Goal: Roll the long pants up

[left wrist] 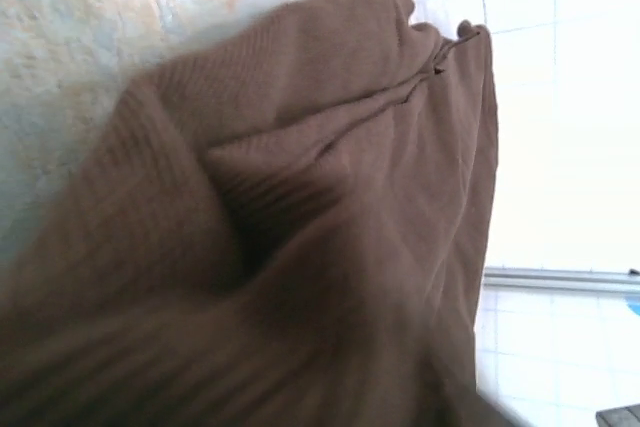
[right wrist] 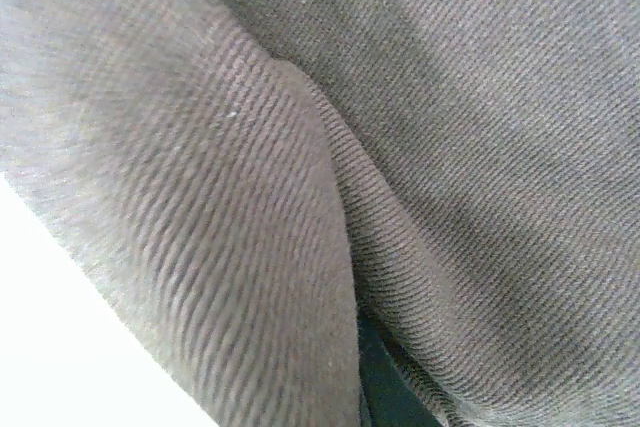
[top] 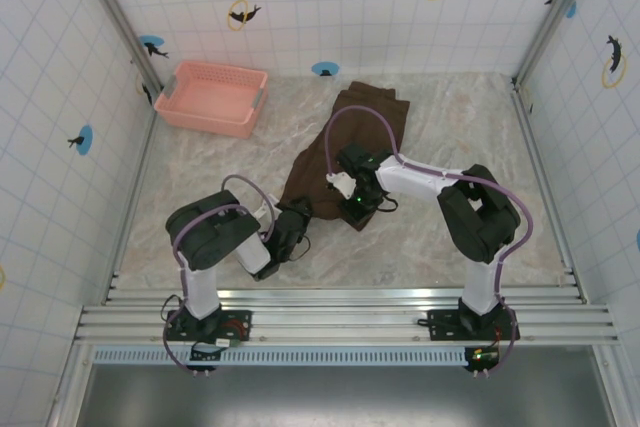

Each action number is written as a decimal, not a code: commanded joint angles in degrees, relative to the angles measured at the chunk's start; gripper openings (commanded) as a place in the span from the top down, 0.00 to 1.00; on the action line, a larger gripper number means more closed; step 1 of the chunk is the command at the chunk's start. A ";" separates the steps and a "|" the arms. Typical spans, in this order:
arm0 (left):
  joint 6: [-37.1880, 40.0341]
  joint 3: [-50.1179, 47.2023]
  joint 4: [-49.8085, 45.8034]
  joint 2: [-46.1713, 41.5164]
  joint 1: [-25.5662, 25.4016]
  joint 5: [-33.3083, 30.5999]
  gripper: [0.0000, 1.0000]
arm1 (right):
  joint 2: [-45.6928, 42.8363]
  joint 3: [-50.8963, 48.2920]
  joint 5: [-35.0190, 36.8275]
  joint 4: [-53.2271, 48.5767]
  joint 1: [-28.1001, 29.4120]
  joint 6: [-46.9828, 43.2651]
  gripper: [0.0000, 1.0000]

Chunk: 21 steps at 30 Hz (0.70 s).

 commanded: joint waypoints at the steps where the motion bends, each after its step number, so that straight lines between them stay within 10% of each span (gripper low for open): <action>1: 0.12 -2.72 1.28 4.23 0.14 1.49 1.00 | -2.67 1.35 0.20 -1.65 -0.19 -0.33 1.00; 9: -0.03 0.61 -26.83 -7.29 0.70 6.33 1.00 | -4.95 0.60 0.72 -2.23 -0.13 -1.06 0.97; 15: 5.97 17.65 -73.43 -16.62 2.98 14.42 1.00 | -14.26 -2.73 6.80 -3.97 0.24 -2.00 0.14; 21: 10.35 34.16 -98.08 -9.18 5.90 24.17 1.00 | -24.21 -7.56 12.09 -4.95 1.20 -1.37 0.01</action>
